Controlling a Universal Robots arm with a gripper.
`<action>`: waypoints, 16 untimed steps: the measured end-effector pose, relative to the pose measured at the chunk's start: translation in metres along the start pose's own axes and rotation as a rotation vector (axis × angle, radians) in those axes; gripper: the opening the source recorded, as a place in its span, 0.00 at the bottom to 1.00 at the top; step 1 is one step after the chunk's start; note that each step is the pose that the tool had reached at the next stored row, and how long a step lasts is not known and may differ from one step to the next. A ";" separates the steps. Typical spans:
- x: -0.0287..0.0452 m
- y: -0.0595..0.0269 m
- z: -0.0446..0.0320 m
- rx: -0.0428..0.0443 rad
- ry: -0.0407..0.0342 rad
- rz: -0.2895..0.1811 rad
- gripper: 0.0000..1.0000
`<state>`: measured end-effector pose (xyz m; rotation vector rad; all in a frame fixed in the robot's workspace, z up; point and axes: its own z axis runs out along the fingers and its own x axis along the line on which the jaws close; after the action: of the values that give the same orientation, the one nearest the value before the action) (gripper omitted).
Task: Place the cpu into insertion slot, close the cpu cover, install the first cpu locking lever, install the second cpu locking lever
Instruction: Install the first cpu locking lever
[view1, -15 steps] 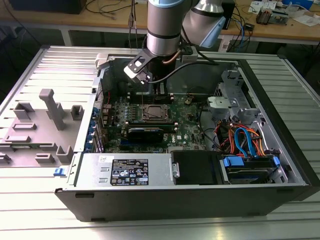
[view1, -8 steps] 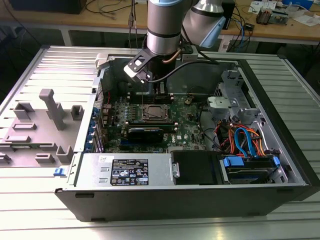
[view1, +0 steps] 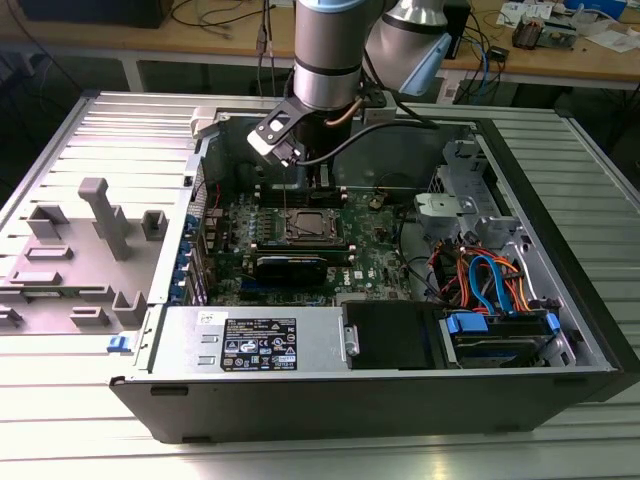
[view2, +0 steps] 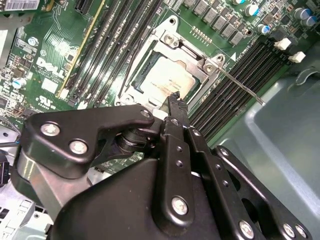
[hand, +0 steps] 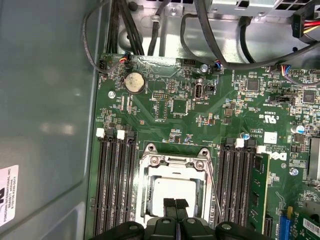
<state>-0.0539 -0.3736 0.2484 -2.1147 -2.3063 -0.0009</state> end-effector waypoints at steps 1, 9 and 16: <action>-0.0001 0.0000 -0.0005 0.0000 0.0003 0.000 0.11; -0.0009 -0.0001 -0.0025 -0.0004 0.0028 0.000 0.11; -0.0012 -0.0002 -0.0055 -0.0003 0.0036 0.000 0.11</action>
<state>-0.0540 -0.3748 0.2539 -2.1133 -2.3042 -0.0050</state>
